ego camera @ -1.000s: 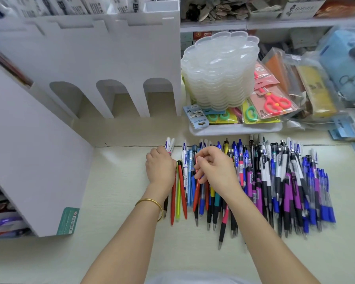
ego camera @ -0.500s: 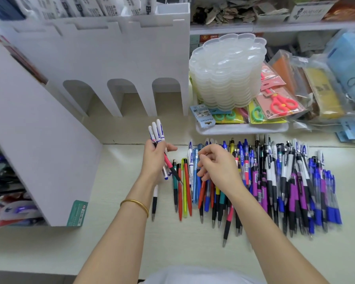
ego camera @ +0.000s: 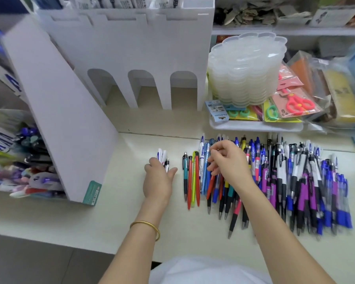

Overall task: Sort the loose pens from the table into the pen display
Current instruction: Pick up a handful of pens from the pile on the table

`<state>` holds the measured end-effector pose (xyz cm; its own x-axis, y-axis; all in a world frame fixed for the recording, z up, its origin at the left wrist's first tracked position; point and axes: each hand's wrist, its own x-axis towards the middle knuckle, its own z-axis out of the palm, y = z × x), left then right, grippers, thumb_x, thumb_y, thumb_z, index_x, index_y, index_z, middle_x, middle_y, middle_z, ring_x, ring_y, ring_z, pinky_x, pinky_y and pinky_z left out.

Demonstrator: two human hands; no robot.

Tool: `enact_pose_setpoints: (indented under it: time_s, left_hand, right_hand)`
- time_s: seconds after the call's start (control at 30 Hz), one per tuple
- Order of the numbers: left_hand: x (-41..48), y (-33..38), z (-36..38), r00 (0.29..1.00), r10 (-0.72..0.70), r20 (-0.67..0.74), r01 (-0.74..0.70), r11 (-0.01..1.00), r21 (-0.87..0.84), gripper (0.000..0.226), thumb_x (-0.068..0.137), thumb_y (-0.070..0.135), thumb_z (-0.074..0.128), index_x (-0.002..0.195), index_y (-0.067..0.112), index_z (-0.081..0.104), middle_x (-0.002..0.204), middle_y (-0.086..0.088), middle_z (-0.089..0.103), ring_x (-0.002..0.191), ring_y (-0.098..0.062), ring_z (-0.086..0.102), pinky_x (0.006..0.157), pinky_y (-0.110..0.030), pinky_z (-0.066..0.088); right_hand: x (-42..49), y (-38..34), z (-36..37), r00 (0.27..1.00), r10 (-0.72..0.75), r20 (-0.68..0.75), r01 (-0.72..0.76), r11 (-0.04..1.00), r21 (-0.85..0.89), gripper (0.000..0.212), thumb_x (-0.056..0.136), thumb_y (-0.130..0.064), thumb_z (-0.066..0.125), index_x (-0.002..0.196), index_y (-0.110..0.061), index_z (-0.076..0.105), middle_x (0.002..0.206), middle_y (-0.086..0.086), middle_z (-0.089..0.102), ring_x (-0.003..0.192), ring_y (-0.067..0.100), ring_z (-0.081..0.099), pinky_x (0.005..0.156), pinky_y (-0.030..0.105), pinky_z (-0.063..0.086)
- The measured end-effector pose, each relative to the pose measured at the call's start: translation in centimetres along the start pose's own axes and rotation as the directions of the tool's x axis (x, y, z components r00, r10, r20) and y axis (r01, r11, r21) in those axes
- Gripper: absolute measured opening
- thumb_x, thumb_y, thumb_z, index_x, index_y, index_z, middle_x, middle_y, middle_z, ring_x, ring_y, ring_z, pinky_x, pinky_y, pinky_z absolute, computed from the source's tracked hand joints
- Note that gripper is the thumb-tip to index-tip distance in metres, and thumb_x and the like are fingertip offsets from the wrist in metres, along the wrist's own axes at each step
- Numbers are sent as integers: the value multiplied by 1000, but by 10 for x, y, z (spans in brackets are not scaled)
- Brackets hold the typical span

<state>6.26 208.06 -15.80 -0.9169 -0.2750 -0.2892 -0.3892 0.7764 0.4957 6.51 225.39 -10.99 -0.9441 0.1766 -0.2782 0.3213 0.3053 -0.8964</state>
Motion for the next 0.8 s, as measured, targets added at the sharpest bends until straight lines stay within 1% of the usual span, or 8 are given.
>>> enact_pose_setpoints:
  time_s: [0.13,0.2,0.27,0.4,0.6,0.67,0.77,0.8]
  left_hand:
    - [-8,20,14,997,82,-6,-82,996,-34,52,88,45,62,113,5,41,111,-12,53,98,-30,57,67,-33,43]
    - [-11,29,20,995,100,-5,-100,995,19,61,83,53,64,115,6,40,112,-10,52,100,-27,57,70,-33,46]
    - [-13,33,26,991,131,-12,-129,987,94,67,80,56,66,118,7,39,115,-9,51,103,-25,56,74,-32,49]
    - [-11,33,28,988,151,-19,-147,981,128,64,81,52,68,118,9,39,118,-8,51,105,-23,54,76,-31,50]
    - [-14,40,31,990,137,-27,-126,959,255,56,79,40,61,120,7,39,120,-9,47,110,-25,45,71,-29,41]
    - [-13,39,34,988,147,-52,-130,958,257,52,76,33,62,115,3,43,113,-12,50,103,-27,48,63,-30,36]
    - [-4,37,35,973,210,-98,-177,946,270,46,56,16,73,93,-1,53,85,-15,58,71,-29,56,44,-25,28]
    - [-1,35,37,965,234,-122,-188,935,300,44,56,13,73,93,-1,54,82,-15,59,68,-28,56,43,-24,28]
  right_hand:
    - [-2,-1,-1,1000,-8,-22,8,1000,-3,12,97,-6,47,102,-10,57,83,10,66,61,16,65,57,33,58]
    - [-3,-1,-3,999,-13,-32,13,1000,-8,12,97,-6,47,101,-10,57,84,11,66,60,17,65,57,34,59]
    - [-3,-1,-6,999,-13,-36,12,1000,-3,12,97,-6,46,101,-9,57,84,13,65,58,15,64,55,31,57]
    - [-2,-1,-11,999,-13,-50,14,1000,19,13,97,-6,46,95,-13,56,84,13,65,58,15,63,49,23,53]
    - [-3,0,-15,999,-10,-52,12,999,42,18,96,-4,45,89,-19,54,82,13,65,59,17,63,50,26,54]
    - [-3,0,-17,998,-1,-57,4,999,53,17,97,-5,46,90,-18,55,81,12,65,58,17,63,50,26,55]
    - [-2,0,-19,998,12,-68,-8,999,54,13,97,-5,46,97,-12,56,82,11,65,56,13,62,50,26,55]
    - [-3,1,-20,997,15,-70,-11,999,53,13,97,-5,45,98,-12,56,82,11,65,56,13,62,50,26,55]
